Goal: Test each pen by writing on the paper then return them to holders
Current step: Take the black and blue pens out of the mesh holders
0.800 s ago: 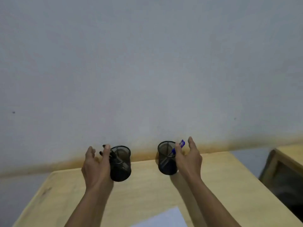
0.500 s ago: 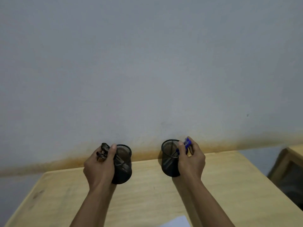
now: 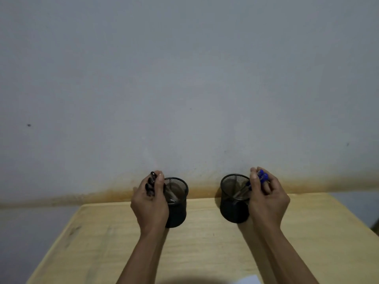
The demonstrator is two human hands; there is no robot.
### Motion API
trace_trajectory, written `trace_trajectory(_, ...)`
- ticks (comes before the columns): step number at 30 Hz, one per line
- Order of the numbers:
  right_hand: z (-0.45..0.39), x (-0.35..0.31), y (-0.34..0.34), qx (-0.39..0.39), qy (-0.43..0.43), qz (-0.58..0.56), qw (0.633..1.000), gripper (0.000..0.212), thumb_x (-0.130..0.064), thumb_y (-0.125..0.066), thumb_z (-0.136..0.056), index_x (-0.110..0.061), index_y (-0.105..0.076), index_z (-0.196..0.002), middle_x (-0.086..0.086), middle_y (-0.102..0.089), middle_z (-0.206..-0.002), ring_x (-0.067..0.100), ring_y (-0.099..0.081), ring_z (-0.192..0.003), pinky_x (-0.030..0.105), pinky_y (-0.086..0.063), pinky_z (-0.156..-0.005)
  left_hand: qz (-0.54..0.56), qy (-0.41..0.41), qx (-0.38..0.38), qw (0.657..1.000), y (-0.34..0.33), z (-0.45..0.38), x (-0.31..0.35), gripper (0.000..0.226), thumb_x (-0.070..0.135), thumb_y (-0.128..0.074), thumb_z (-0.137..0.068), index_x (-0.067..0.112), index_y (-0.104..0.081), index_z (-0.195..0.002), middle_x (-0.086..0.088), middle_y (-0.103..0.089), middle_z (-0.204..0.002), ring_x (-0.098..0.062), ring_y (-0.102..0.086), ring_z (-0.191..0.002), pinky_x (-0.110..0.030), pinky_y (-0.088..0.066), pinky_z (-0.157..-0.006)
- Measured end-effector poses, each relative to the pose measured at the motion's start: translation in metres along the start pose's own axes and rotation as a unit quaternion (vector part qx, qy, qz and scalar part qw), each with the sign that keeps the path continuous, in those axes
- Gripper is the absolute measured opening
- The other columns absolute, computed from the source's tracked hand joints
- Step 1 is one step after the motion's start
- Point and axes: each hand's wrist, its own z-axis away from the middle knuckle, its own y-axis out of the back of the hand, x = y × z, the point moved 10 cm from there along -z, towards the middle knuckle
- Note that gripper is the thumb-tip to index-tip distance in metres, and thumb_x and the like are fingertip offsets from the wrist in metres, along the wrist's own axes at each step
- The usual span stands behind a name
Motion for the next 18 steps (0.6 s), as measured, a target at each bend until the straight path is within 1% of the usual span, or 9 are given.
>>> trace_trajectory(2, -0.001, -0.006, -0.001, -0.003, 0.007, -0.014, 1.0, 0.023, -0.014, -0.072, -0.094, -0.005, -0.07, -0.115, 0.016, -0.075, -0.109, -0.008, -0.072, -0.083, 0.011, -0.057, -0.082, 0.001, -0.005, 0.0, 1.0, 0.0, -0.003, 0.002, 0.019, 0.054, -0.067, -0.086, 0.038, -0.074, -0.095, 0.017, -0.072, -0.097, -0.032, -0.053, -0.129, -0.051, -0.046, -0.105)
trace_trajectory(4, -0.002, -0.014, -0.002, -0.002, 0.009, -0.032, 0.999, 0.024, -0.015, -0.072, -0.094, -0.005, -0.07, -0.115, 0.015, -0.075, -0.11, -0.01, -0.072, -0.084, 0.013, -0.058, -0.084, 0.02, -0.008, -0.011, 1.0, -0.003, -0.004, 0.006, 0.02, 0.054, -0.067, -0.085, 0.039, -0.074, -0.096, 0.02, -0.072, -0.099, -0.032, -0.052, -0.132, -0.051, -0.045, -0.107)
trace_trajectory(5, -0.002, -0.019, -0.002, -0.002, 0.009, -0.044, 0.999, 0.023, -0.015, -0.072, -0.094, -0.006, -0.07, -0.115, 0.015, -0.075, -0.111, -0.008, -0.072, -0.089, 0.014, -0.058, -0.084, 0.029, -0.011, -0.015, 0.999, -0.005, -0.004, 0.01, 0.019, 0.052, -0.068, -0.086, 0.038, -0.074, -0.097, 0.016, -0.073, -0.099, -0.029, -0.055, -0.129, -0.05, -0.046, -0.107)
trace_trajectory(7, -0.002, -0.03, -0.003, -0.002, 0.008, -0.066, 0.998, 0.02, -0.014, -0.072, -0.094, -0.009, -0.069, -0.113, 0.014, -0.075, -0.111, 0.002, -0.074, -0.098, 0.015, -0.059, -0.083, 0.048, -0.016, -0.01, 0.999, -0.004, -0.004, 0.021, 0.016, 0.04, -0.07, -0.09, 0.027, -0.075, -0.099, 0.007, -0.075, -0.098, -0.016, -0.066, -0.11, -0.044, -0.052, -0.1)
trace_trajectory(9, 0.001, -0.042, -0.004, -0.004, 0.01, -0.08, 0.997, 0.018, -0.016, -0.073, -0.093, -0.013, -0.069, -0.111, 0.014, -0.075, -0.112, 0.013, -0.075, -0.103, 0.02, -0.06, -0.086, 0.071, -0.017, -0.002, 0.997, -0.001, -0.003, 0.036, 0.015, 0.031, -0.071, -0.091, 0.019, -0.074, -0.098, 0.003, -0.074, -0.094, -0.012, -0.069, -0.095, -0.037, -0.057, -0.091)
trace_trajectory(12, 0.01, -0.064, -0.003, -0.007, 0.018, -0.106, 0.994, 0.019, -0.013, -0.072, -0.093, -0.013, -0.068, -0.112, 0.013, -0.075, -0.114, 0.019, -0.075, -0.107, 0.033, -0.059, -0.094, 0.105, -0.039, 0.011, 0.994, 0.006, 0.003, 0.066, 0.012, 0.026, -0.072, -0.091, 0.016, -0.074, -0.097, 0.006, -0.074, -0.091, -0.006, -0.07, -0.091, -0.02, -0.054, -0.079)
trace_trajectory(14, 0.017, -0.082, 0.0, -0.009, 0.021, -0.131, 0.991, 0.022, -0.011, -0.071, -0.094, -0.01, -0.067, -0.116, 0.012, -0.075, -0.113, 0.019, -0.075, -0.107, 0.035, -0.058, -0.097, 0.123, -0.052, 0.027, 0.991, 0.015, 0.006, 0.085, 0.015, 0.024, -0.071, -0.091, 0.01, -0.073, -0.099, 0.005, -0.074, -0.093, 0.001, -0.069, -0.088, -0.012, -0.051, -0.077)
trace_trajectory(15, 0.022, -0.093, 0.003, -0.007, 0.022, -0.142, 0.99, 0.023, -0.01, -0.07, -0.095, -0.009, -0.066, -0.117, 0.012, -0.075, -0.114, 0.018, -0.075, -0.106, 0.035, -0.058, -0.097, 0.135, -0.055, 0.034, 0.989, 0.021, 0.007, 0.094, 0.017, 0.023, -0.071, -0.091, 0.009, -0.073, -0.1, 0.004, -0.074, -0.095, 0.001, -0.069, -0.09, -0.014, -0.052, -0.079)
trace_trajectory(18, 0.037, -0.112, 0.016, -0.008, 0.019, -0.171, 0.985, 0.023, -0.008, -0.067, -0.097, -0.008, -0.065, -0.119, 0.01, -0.076, -0.112, 0.016, -0.076, -0.103, 0.032, -0.059, -0.095, 0.2, -0.059, 0.041, 0.977, 0.039, 0.019, 0.114, 0.022, 0.024, -0.069, -0.093, 0.006, -0.071, -0.106, -0.006, -0.076, -0.103, -0.014, -0.072, -0.101, -0.028, -0.056, -0.089)
